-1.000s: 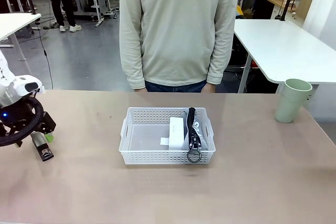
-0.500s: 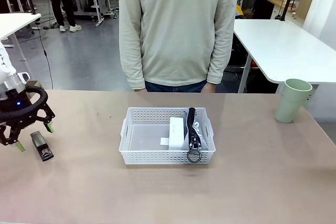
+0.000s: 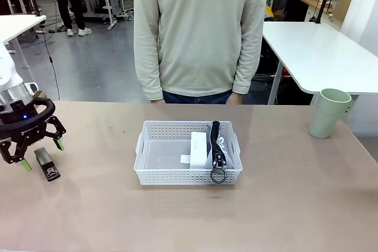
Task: Efficiently arrange items inside the basket to fit them all.
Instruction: Pick up the Stapler and place it inside the Organizing basket.
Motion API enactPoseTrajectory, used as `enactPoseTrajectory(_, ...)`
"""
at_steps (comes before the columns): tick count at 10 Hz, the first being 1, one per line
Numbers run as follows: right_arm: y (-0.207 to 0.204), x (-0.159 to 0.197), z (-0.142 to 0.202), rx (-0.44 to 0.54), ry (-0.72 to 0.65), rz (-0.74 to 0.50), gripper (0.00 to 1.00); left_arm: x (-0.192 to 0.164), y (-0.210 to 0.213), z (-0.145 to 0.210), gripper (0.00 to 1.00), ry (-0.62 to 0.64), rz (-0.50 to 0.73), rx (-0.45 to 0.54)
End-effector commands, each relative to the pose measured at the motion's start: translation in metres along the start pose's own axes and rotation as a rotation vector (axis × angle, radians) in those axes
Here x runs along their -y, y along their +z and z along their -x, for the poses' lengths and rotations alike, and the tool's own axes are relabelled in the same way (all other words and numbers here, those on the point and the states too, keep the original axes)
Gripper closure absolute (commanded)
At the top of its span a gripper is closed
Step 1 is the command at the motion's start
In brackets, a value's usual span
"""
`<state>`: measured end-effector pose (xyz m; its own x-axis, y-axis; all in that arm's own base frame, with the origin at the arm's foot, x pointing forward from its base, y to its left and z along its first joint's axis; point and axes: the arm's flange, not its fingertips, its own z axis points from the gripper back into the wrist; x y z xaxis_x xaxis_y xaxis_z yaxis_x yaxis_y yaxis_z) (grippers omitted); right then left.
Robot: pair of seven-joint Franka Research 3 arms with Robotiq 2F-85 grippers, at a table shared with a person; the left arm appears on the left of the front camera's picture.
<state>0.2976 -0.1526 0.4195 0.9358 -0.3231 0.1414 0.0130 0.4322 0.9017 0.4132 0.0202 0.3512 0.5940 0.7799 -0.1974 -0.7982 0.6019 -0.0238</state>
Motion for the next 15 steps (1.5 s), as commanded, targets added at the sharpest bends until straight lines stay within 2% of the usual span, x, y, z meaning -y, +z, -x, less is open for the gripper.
enactPoseTrajectory(1, 0.001, -0.001, 0.000, 0.007, 0.014, -0.018, 0.00, -0.001, -0.016, -0.005, 0.00, -0.051, -0.014, 0.020)
enactPoseTrajectory(4, 0.001, -0.001, 0.000, 0.007, 0.014, -0.018, 0.00, -0.002, -0.029, -0.010, 0.00, -0.054, -0.025, 0.104)
enactPoseTrajectory(8, 0.001, -0.001, 0.000, 0.007, 0.014, -0.018, 0.00, 0.000, -0.042, -0.012, 0.00, -0.097, -0.030, 0.107)
enactPoseTrajectory(14, 0.001, -0.001, 0.000, 0.007, 0.014, -0.018, 0.00, 0.003, -0.046, -0.009, 0.00, -0.108, -0.039, 0.173)
enactPoseTrajectory(15, 0.001, -0.001, 0.000, 0.007, 0.014, -0.018, 0.00, 0.003, -0.047, -0.009, 0.27, -0.112, -0.042, 0.188)
